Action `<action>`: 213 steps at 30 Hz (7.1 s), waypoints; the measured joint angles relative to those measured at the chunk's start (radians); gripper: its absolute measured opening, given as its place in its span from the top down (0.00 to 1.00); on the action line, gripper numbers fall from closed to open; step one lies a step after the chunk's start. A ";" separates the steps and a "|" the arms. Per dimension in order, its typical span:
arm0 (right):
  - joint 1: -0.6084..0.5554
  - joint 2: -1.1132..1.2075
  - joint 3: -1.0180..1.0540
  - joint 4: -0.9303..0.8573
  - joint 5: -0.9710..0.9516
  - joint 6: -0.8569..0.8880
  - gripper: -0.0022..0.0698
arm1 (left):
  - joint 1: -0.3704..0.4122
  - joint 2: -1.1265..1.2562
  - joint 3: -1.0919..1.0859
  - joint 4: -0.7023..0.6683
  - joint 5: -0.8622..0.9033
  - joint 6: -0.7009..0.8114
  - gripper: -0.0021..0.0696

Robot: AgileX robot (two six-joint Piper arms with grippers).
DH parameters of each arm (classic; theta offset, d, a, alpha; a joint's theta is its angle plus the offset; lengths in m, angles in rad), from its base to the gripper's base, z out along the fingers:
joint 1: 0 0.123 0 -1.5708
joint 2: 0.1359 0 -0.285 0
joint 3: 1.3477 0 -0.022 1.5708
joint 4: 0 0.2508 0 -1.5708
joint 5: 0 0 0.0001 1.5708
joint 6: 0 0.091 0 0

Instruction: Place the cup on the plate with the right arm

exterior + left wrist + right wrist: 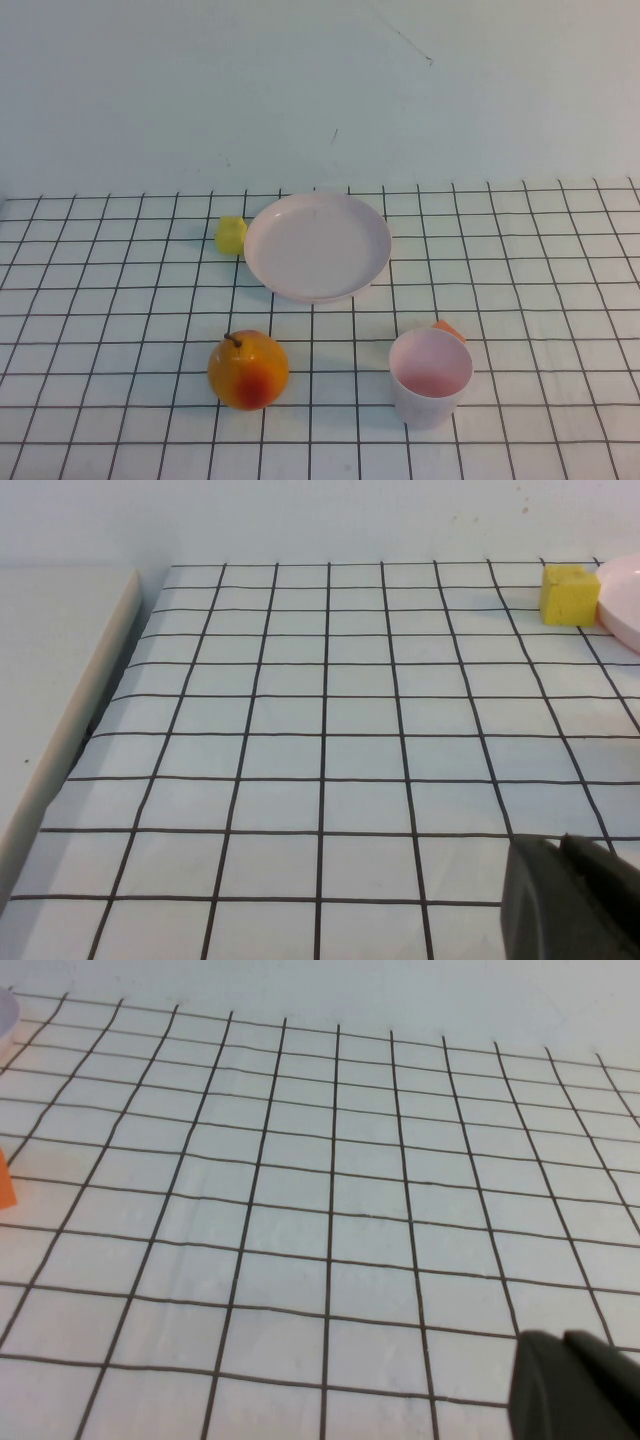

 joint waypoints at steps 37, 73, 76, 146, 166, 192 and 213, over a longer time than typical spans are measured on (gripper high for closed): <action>0.000 0.000 0.000 0.000 0.000 0.000 0.97 | 0.000 0.000 0.000 0.000 0.000 0.000 0.97; 0.000 0.000 0.000 0.000 0.000 0.000 0.97 | 0.000 0.000 0.000 0.000 0.000 0.000 0.97; 0.000 0.000 0.000 0.000 0.000 0.000 0.97 | 0.000 0.000 0.000 0.000 0.000 0.000 0.97; 0.000 0.000 0.002 0.010 -0.106 0.000 0.97 | 0.000 0.000 0.000 0.000 0.000 0.000 0.98; 0.000 0.000 0.002 0.107 -0.747 0.000 0.97 | 0.000 0.000 0.000 0.000 0.000 0.000 0.98; 0.000 0.000 0.002 0.190 -0.603 0.000 0.97 | 0.000 0.000 0.000 0.000 0.000 0.000 0.97; 0.000 0.000 0.002 0.196 -0.633 -0.088 0.97 | 0.000 0.000 0.000 0.000 0.000 0.000 0.98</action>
